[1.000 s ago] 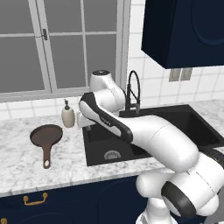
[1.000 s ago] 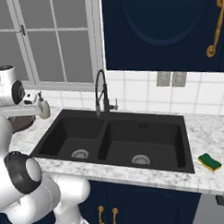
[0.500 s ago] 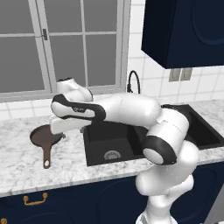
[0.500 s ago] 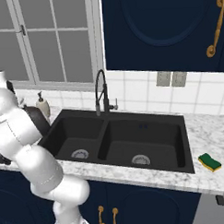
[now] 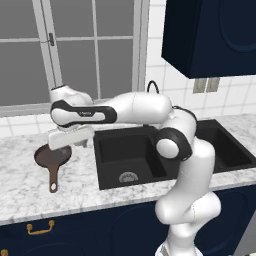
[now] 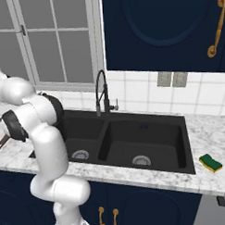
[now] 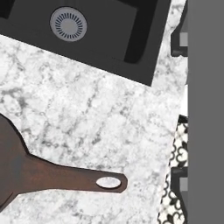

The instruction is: Pick the pan and sponge and place them into the sink. Then turn on the water.

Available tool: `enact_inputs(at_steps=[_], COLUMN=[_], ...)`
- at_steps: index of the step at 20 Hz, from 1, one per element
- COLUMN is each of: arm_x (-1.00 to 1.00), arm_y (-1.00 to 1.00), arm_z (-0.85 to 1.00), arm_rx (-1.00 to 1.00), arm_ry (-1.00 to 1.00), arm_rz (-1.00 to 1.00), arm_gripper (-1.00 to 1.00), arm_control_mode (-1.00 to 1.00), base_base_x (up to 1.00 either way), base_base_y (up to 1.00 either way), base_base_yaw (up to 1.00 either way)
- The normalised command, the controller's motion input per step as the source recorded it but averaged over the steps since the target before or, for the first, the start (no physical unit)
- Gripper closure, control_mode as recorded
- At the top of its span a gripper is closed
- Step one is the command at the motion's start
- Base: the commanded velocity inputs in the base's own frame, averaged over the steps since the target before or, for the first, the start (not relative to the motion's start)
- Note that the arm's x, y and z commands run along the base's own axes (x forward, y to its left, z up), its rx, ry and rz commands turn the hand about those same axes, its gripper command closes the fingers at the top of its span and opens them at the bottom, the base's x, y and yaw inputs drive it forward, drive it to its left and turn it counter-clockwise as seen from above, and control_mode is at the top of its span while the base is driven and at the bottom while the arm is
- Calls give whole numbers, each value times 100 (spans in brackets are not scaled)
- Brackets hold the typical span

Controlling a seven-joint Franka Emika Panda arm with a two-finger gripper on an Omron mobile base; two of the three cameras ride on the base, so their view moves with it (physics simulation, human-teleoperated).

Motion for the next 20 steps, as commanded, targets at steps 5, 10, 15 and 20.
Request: enact_inputs(at_steps=[5, 10, 15, 20], arm_x=[0, 0, 2, 4], arm_y=[10, 24, 23, 18], arm_z=[-8, -30, -29, -28], arm_rx=[0, 11, 11, 0], arm_ry=[0, -6, -2, 0], arm_rz=[0, 0, -3, -10], arm_gripper=[-100, -100, -100, -100], arm_control_mode=[-100, -100, -100, -100], base_base_x=[0, 0, 0, 0], base_base_y=[0, 0, 0, 0], base_base_yaw=[0, 0, 0, 0])
